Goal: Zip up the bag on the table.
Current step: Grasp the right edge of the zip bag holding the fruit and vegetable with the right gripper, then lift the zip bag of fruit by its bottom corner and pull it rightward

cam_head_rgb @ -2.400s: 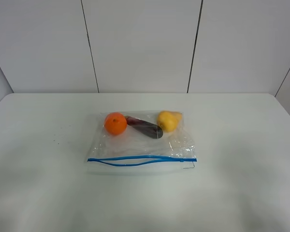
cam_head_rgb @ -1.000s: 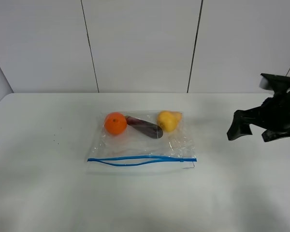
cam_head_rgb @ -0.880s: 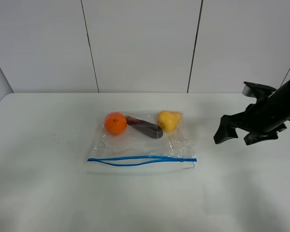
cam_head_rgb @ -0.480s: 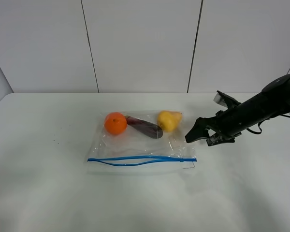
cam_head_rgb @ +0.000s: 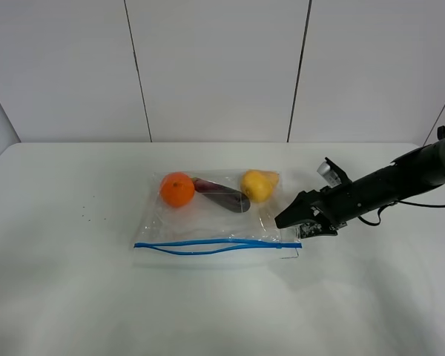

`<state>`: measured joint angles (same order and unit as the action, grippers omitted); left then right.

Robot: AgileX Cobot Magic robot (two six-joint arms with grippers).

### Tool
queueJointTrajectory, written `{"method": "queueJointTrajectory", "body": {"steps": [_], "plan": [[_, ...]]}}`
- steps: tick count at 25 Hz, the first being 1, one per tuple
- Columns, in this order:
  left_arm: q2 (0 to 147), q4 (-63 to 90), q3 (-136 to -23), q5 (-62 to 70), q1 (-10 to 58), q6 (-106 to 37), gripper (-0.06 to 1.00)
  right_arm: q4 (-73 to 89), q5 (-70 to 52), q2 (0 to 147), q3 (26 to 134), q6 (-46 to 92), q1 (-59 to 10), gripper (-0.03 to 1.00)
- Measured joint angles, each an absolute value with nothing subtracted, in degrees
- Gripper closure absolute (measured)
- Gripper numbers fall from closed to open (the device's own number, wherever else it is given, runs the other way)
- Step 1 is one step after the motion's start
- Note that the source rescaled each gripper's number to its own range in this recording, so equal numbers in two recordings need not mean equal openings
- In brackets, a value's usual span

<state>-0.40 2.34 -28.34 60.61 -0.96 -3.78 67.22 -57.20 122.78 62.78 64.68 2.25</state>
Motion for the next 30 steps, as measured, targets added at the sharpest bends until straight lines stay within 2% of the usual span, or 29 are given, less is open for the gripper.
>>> {"method": "queueJointTrajectory", "body": {"steps": [8, 11, 21, 24, 25, 30], "plan": [[-0.4, 2.3, -28.3, 60.6, -1.0, -3.8, -0.06, 71.3, -59.3, 126.5, 62.8, 67.0, 2.3, 0.15], [-0.4, 2.3, -28.3, 60.6, -1.0, -3.8, -0.06, 71.3, -59.7, 127.3, 62.8, 67.3, 2.3, 0.23], [-0.4, 2.3, -28.3, 60.6, -1.0, -3.8, -0.06, 71.2, -59.8, 127.4, 62.8, 67.9, 2.3, 0.68], [-0.4, 2.3, -28.3, 60.6, -1.0, -3.8, -0.06, 71.2, -59.8, 127.4, 62.8, 67.9, 2.3, 0.92], [-0.4, 2.3, -28.3, 60.6, -1.0, -3.8, -0.06, 71.2, -59.8, 127.4, 62.8, 67.9, 2.3, 0.97], [-0.4, 2.3, -28.3, 60.6, -1.0, -3.8, -0.06, 71.3, -60.9, 127.4, 62.8, 68.1, 2.3, 0.97]]}}
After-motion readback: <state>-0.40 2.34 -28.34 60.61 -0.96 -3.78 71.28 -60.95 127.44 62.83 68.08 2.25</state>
